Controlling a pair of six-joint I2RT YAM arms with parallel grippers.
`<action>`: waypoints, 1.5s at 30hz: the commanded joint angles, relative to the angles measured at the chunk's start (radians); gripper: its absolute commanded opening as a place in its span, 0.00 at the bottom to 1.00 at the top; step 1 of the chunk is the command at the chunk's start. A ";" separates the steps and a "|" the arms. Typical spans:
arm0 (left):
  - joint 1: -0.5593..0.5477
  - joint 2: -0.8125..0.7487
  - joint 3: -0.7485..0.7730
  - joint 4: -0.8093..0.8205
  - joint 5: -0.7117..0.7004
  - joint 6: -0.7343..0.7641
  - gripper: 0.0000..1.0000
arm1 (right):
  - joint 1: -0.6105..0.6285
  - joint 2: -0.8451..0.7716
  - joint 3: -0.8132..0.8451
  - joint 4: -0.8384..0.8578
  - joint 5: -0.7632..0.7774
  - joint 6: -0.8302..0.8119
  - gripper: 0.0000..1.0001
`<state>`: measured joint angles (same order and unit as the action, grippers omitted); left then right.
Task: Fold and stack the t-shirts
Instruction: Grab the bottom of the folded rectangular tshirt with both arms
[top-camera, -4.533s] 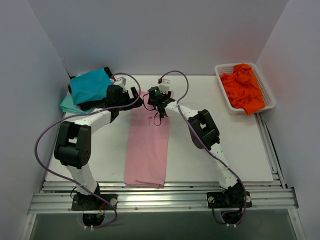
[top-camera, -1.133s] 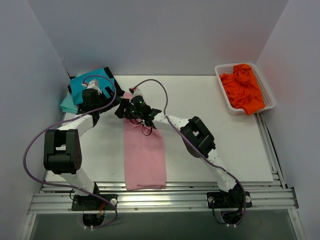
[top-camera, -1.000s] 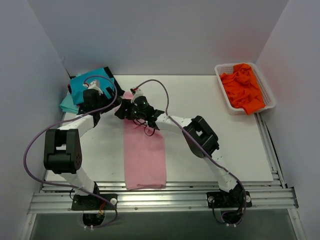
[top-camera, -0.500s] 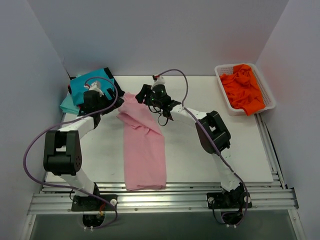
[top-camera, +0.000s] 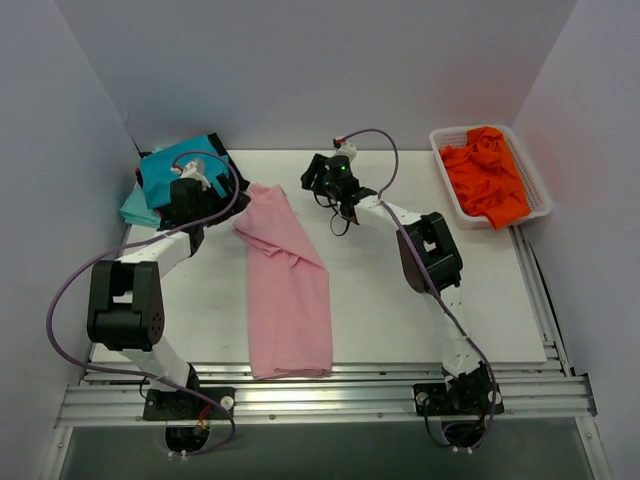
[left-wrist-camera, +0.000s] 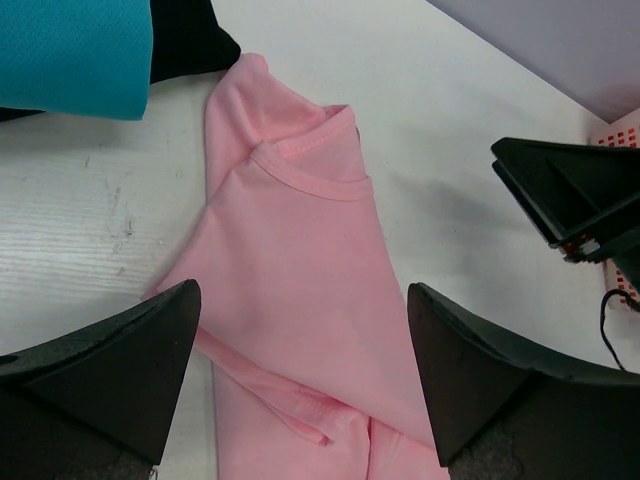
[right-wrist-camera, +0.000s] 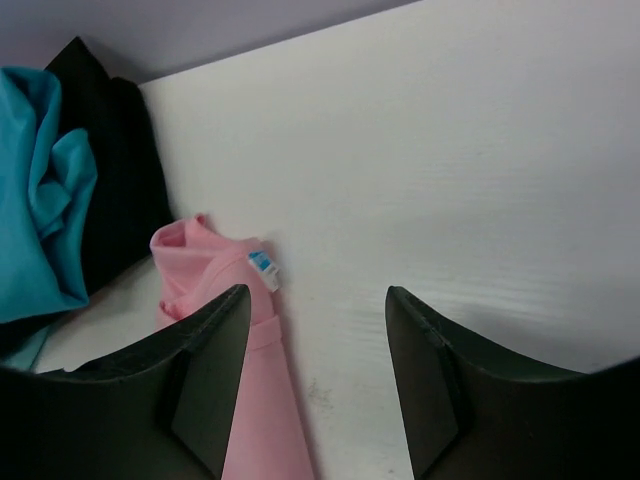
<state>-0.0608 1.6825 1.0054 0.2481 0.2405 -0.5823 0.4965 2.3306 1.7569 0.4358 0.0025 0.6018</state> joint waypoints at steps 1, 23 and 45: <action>0.001 -0.024 -0.005 0.060 -0.049 -0.002 0.93 | 0.134 -0.094 0.006 0.012 -0.029 -0.026 0.52; 0.121 -0.162 -0.251 0.174 -0.158 -0.143 0.92 | 0.310 0.199 0.358 -0.181 0.040 -0.043 0.49; 0.170 -0.124 -0.317 0.309 -0.052 -0.188 0.91 | 0.349 0.355 0.429 -0.330 0.145 -0.080 0.00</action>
<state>0.0994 1.5528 0.6968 0.4770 0.1612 -0.7574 0.8394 2.6595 2.1902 0.1734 0.1051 0.5331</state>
